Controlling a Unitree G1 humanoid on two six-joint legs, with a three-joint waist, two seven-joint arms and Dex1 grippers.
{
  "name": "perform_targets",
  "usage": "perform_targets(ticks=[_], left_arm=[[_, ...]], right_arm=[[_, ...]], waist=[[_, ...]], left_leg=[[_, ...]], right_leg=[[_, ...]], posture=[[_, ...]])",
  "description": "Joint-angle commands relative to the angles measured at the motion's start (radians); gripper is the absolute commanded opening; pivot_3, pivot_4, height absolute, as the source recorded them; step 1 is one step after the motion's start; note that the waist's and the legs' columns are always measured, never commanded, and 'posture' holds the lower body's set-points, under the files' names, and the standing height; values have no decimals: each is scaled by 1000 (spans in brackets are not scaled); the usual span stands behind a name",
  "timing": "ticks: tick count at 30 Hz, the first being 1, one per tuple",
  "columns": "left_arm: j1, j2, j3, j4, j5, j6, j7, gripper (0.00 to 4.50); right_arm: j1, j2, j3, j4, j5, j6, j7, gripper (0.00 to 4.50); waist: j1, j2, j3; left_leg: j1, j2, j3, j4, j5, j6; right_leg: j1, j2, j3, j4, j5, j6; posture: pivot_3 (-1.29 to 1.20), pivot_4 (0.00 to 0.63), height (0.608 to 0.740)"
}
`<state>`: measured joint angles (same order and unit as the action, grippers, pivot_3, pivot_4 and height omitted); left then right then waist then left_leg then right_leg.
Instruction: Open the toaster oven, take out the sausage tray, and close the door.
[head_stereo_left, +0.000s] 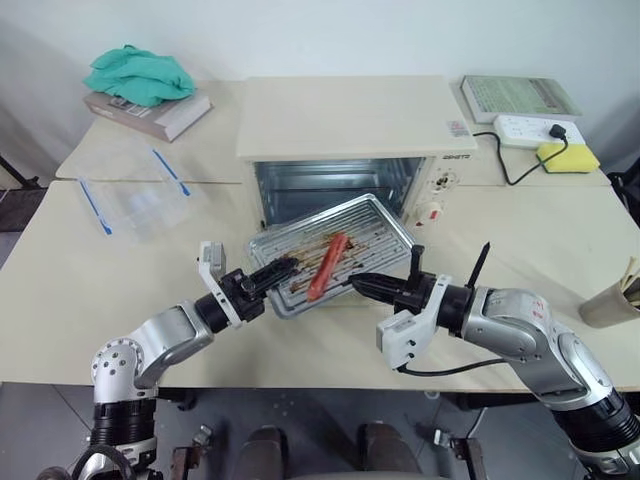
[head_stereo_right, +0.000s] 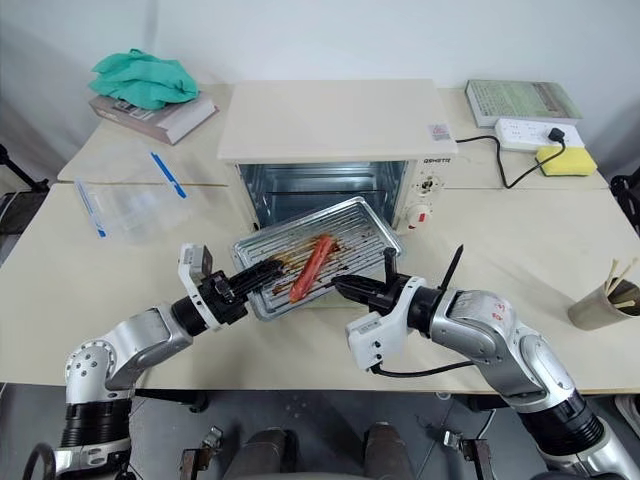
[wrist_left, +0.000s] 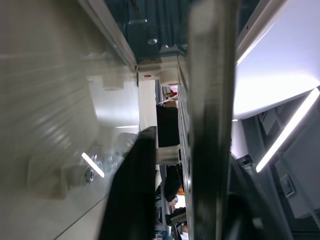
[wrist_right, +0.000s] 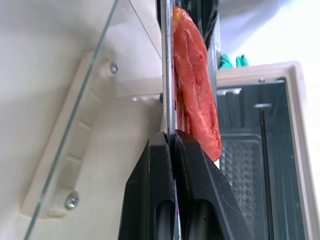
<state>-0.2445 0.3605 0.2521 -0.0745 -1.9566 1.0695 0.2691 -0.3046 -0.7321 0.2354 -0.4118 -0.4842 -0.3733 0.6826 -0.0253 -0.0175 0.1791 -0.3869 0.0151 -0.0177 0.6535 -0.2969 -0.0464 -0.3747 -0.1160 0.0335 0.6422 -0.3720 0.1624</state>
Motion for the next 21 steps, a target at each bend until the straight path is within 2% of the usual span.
perform_targets(ticks=[1, 7, 11, 13, 17, 21], left_arm=[[6, -8, 40, -4, -16, 15, 10, 24], [13, -30, 97, -1, -16, 39, 16, 24], [23, -30, 136, 4, -16, 58, 19, 0], [38, -27, 169, 10, -16, 76, 3, 0], [96, 0, 269, 29, -16, 125, -93, 0], [169, 50, 330, 47, -16, 176, -200, 0]], right_arm=[[-10, 1, -14, -13, 39, -16, 2, 0], [3, 0, -35, -20, 170, 49, 66, 0], [-2, -3, -45, -22, 214, 64, 80, 1056], [0, -10, -57, -18, 246, 46, 83, 1743], [13, -57, -109, 16, 431, 17, 154, 3201], [67, -109, -163, 44, 604, 64, 248, 4447]], waist=[[0, 0, 0], [0, 0, 0], [-3, 0, 0], [-1, 0, 0], [-1, 0, 0], [-1, 0, 0]], left_leg=[[0, 0, 0, 0, 0, 0], [0, 0, 0, 0, 0, 0], [0, 0, 0, 0, 0, 0], [0, 0, 0, 0, 0, 0], [0, 0, 0, 0, 0, 0], [0, 0, 0, -1, 0, 0]], right_leg=[[0, 0, 0, 0, 0, 0], [0, 0, 0, 0, 0, 0], [0, 0, 0, 0, 0, 0], [0, 0, 0, 0, 0, 0], [0, 0, 0, -1, 0, 0], [1, 0, 0, -2, 0, 0]], posture=[[0, 150, 740], [0, 150, 740], [0, 150, 740], [0, 150, 740], [0, 150, 740], [0, 150, 740]])
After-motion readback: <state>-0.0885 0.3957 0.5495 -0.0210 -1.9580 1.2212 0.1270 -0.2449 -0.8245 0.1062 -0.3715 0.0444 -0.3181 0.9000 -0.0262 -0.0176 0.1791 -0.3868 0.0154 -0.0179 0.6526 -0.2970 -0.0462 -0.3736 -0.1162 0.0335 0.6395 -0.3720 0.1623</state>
